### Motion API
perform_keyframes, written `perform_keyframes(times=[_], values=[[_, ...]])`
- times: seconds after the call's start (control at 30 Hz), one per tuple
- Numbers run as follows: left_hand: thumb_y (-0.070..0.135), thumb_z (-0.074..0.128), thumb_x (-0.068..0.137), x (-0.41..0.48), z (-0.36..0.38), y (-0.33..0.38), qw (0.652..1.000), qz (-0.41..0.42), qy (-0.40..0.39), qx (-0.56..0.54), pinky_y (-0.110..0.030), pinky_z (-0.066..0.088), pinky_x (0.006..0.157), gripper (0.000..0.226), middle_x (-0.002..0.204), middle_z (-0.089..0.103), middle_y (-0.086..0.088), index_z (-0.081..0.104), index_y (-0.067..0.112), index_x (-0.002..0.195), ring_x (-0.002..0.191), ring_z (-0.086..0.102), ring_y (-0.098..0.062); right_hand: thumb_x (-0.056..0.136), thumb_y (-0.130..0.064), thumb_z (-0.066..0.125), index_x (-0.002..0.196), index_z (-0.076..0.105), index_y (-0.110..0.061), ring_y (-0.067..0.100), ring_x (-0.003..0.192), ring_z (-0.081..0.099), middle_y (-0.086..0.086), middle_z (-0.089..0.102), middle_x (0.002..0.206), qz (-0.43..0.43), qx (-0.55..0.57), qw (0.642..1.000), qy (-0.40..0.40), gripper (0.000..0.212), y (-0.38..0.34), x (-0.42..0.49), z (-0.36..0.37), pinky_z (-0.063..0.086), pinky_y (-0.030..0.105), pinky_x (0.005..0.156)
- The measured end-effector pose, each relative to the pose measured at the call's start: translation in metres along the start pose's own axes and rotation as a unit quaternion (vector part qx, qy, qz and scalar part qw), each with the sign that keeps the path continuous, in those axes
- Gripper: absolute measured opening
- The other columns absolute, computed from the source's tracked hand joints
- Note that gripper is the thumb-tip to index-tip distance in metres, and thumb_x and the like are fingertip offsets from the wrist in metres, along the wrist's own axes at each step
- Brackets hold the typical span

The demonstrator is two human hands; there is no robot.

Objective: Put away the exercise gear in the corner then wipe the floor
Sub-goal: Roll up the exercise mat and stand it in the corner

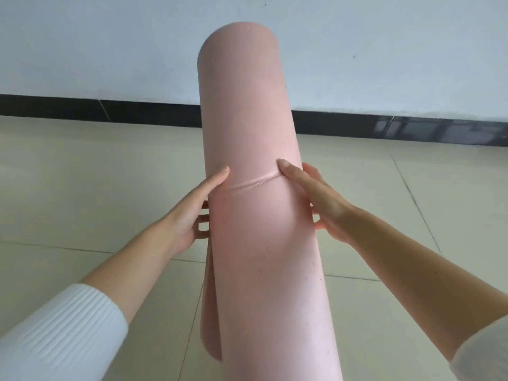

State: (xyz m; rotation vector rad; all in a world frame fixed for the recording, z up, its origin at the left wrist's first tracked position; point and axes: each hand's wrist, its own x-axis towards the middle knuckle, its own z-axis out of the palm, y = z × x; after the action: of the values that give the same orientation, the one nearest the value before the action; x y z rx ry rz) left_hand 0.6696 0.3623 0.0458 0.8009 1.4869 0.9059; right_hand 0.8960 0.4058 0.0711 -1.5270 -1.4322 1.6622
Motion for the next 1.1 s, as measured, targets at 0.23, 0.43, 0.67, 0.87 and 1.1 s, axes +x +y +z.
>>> perform_keyframes(times=[0.23, 0.43, 0.67, 0.87, 1.1], values=[[0.09, 0.021, 0.071, -0.082, 0.042, 0.148, 0.99, -0.033, 0.045, -0.128, -0.054, 0.047, 0.085, 0.062, 0.117, 0.062, 0.001, 0.054, 0.06, 0.114, 0.107, 0.057, -0.025, 0.054, -0.088, 0.056, 0.135, 0.039, -0.045, 0.01, 0.115, 0.056, -0.022, 0.055, 0.127, -0.023, 0.046, 0.998, 0.021, 0.094, -0.125, -0.087, -0.053, 0.041, 0.053, 0.101], [0.086, 0.021, 0.077, -0.149, 0.08, 0.243, 0.978, -0.086, 0.087, -0.171, -0.06, 0.027, 0.099, 0.071, 0.11, 0.063, 0.015, 0.063, 0.035, 0.105, 0.119, 0.049, -0.018, 0.059, -0.09, 0.051, 0.123, 0.05, -0.057, 0.018, 0.129, 0.042, -0.02, 0.046, 0.138, 0.008, 0.129, 0.992, 0.012, 0.073, -0.222, -0.164, -0.101, 0.043, 0.059, 0.097], [0.076, 0.03, 0.085, -0.192, 0.108, 0.311, 0.986, -0.118, 0.088, -0.074, -0.066, 0.016, 0.105, 0.047, 0.122, 0.06, 0.001, 0.051, 0.044, 0.112, 0.111, 0.054, -0.019, 0.088, -0.057, 0.05, 0.117, 0.06, -0.045, 0.019, 0.119, 0.052, -0.011, 0.055, 0.131, 0.07, 0.152, 0.986, 0.024, 0.033, -0.279, -0.204, -0.156, 0.049, 0.055, 0.093], [0.087, 0.019, 0.076, -0.19, 0.115, 0.361, 0.982, -0.18, 0.047, -0.042, -0.063, 0.02, 0.107, 0.078, 0.131, 0.049, -0.01, 0.048, 0.04, 0.13, 0.127, 0.039, -0.032, 0.084, -0.056, 0.056, 0.121, 0.05, -0.026, 0.017, 0.098, 0.059, -0.004, 0.061, 0.111, 0.08, 0.008, 0.992, 0.093, 0.048, -0.319, -0.202, -0.167, 0.052, 0.039, 0.079], [0.083, 0.031, 0.077, -0.184, 0.115, 0.362, 0.98, -0.197, 0.041, 0.012, -0.051, 0.035, 0.108, 0.077, 0.097, 0.07, -0.008, 0.069, 0.02, 0.096, 0.106, 0.06, -0.026, 0.082, -0.047, 0.061, 0.116, 0.036, -0.03, 0.019, 0.086, 0.06, -0.004, 0.057, 0.103, 0.059, -0.2, 0.969, 0.132, 0.046, -0.294, -0.2, -0.148, 0.055, 0.039, 0.072]])
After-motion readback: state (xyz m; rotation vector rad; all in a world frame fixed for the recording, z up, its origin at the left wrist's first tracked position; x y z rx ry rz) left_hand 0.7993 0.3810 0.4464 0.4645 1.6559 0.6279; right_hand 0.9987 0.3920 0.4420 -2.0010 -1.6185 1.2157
